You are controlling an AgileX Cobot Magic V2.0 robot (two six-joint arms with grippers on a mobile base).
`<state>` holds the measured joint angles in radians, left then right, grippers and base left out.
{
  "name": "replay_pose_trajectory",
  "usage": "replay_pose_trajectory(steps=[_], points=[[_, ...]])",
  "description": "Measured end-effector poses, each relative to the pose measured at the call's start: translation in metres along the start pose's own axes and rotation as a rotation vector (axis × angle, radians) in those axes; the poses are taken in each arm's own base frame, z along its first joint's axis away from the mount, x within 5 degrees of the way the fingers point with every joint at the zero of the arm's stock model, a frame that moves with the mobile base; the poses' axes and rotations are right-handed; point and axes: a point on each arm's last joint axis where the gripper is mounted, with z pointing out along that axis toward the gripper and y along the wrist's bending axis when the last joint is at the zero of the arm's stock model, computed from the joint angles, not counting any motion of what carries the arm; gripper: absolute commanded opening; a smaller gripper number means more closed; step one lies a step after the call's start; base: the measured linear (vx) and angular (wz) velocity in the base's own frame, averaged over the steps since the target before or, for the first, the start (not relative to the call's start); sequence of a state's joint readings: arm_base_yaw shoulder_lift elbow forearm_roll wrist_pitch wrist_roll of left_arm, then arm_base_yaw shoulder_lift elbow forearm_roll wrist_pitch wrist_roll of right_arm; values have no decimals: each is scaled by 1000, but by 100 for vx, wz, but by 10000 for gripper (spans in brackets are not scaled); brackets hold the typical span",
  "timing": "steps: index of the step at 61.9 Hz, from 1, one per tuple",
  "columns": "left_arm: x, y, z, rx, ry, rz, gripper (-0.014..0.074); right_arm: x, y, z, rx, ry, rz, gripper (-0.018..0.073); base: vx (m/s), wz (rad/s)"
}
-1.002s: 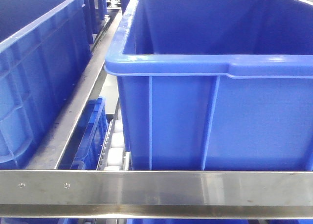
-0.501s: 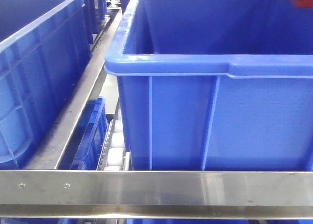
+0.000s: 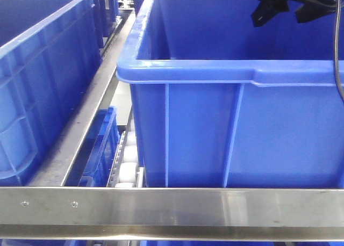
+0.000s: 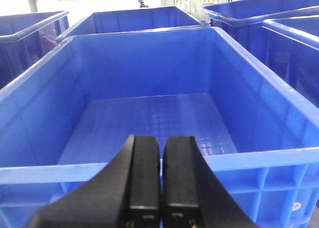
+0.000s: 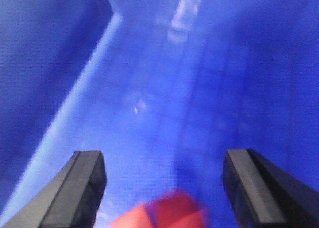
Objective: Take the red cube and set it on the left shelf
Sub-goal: 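Lower the red cube into the blue bin and open the right gripper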
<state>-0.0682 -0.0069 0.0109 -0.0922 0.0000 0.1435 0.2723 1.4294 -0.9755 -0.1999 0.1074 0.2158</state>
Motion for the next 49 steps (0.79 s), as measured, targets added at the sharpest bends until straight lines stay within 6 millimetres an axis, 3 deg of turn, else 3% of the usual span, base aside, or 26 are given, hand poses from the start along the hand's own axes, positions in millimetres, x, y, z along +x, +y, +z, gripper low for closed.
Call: replay_pose_trajectory(steps=[7,13,20,26,34,49], points=[[0,0,0,0,0,0,106,1,-1,-2,6,18,-1,603,0,0],[0,0,0,0,0,0,106,-2,-1,-16,8,-2,-1,564,0,0],[0,0,0,0,0,0,106,1,-1,-42,6,-46,0,432,0,0],[0,0,0,0,0,0,106,6,-2,-69,1,-100,-1,267,0,0],[0,0,0,0,0,0,106,29,-3,-106,-3,-152,0,43,-2,-12],[0,0,0,0,0,0,106,97,-5,-156,-4,-205,1,57,0,-1]])
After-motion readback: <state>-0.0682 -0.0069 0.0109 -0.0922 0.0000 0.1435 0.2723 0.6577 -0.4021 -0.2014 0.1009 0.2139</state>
